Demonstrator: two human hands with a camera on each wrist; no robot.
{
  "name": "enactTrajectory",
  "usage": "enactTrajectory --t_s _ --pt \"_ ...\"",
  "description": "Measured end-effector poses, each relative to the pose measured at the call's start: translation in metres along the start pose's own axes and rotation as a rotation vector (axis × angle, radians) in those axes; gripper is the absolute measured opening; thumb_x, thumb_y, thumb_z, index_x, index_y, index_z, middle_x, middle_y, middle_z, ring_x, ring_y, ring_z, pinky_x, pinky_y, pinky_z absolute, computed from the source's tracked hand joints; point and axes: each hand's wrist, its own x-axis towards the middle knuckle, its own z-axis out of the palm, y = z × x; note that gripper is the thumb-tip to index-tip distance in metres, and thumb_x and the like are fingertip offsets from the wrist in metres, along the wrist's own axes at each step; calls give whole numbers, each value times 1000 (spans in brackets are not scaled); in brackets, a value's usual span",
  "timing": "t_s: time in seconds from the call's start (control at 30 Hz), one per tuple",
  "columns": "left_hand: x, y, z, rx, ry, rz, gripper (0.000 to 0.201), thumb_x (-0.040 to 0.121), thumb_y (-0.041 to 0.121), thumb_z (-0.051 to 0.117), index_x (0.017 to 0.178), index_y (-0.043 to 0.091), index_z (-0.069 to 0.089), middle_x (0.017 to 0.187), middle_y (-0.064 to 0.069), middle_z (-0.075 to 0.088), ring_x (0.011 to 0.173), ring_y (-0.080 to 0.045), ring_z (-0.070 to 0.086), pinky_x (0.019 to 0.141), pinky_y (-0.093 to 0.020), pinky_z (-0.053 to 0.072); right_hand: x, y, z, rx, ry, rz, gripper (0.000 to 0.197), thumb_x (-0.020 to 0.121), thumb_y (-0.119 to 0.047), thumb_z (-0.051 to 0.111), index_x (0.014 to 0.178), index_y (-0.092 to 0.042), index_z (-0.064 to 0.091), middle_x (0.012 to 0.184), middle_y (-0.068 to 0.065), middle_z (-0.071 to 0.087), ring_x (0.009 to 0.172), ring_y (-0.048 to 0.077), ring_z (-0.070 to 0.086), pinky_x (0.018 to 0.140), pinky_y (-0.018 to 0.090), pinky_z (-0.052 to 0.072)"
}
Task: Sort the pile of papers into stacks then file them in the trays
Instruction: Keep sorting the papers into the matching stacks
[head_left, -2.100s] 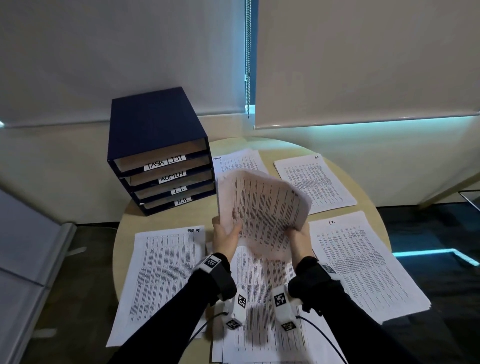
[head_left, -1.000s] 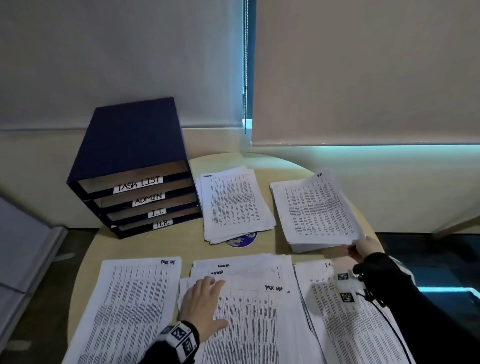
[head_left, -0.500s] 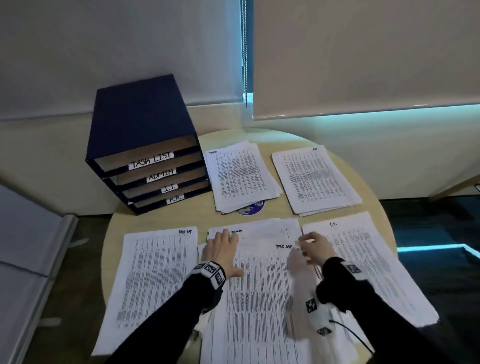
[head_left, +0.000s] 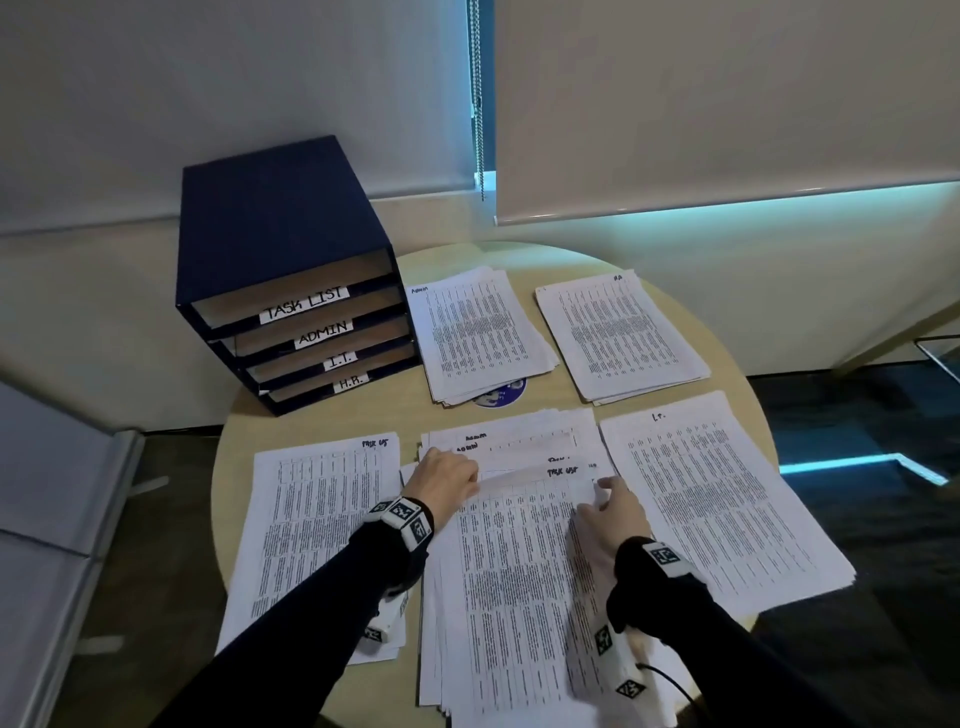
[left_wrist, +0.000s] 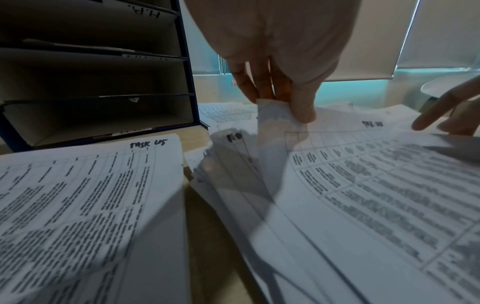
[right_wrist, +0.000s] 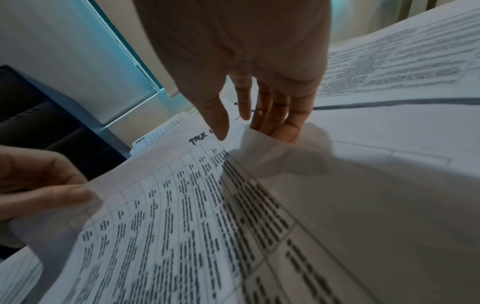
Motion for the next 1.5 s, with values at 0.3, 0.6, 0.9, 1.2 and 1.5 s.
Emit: enactTrajectory --t_s 0.3,0.6,0.9,1.2,1.5 --pt "-1 -4 0 -312 -267 -148 28 93 24 57 67 16 51 65 0 47 60 -17 44 53 -26 32 -4 2 0 9 -36 -1 37 87 -21 61 121 -12 49 101 4 59 96 24 59 85 31 46" --pt "4 -18 -6 -515 -310 -166 49 84 28 69 53 22 32 57 3 23 55 -16 27 53 -28 17 3 5 -5 78 -47 -43 38 84 -28 67 116 -9 56 106 9 59 90 22 58 80 30 46" --pt "3 -30 1 -544 -251 -267 30 78 32 78 82 19 51 84 -1 44 76 -15 42 70 -25 31 -7 -5 -2 185 130 -13 23 78 -25 71 68 -13 55 68 2 60 64 19 53 62 27 42" --pt "6 -46 3 -635 -264 -177 29 90 32 65 75 7 67 61 -2 44 53 -10 36 50 -23 27 -14 -22 1 -50 153 -145 25 82 -32 66 68 -12 62 68 4 65 68 24 61 64 31 50" --pt "10 -63 18 -673 -222 -181 35 95 32 59 65 15 54 54 7 35 47 -6 33 49 -23 24 -16 3 7 29 261 -207 16 92 -20 60 87 -13 73 70 7 68 65 23 60 58 22 36"
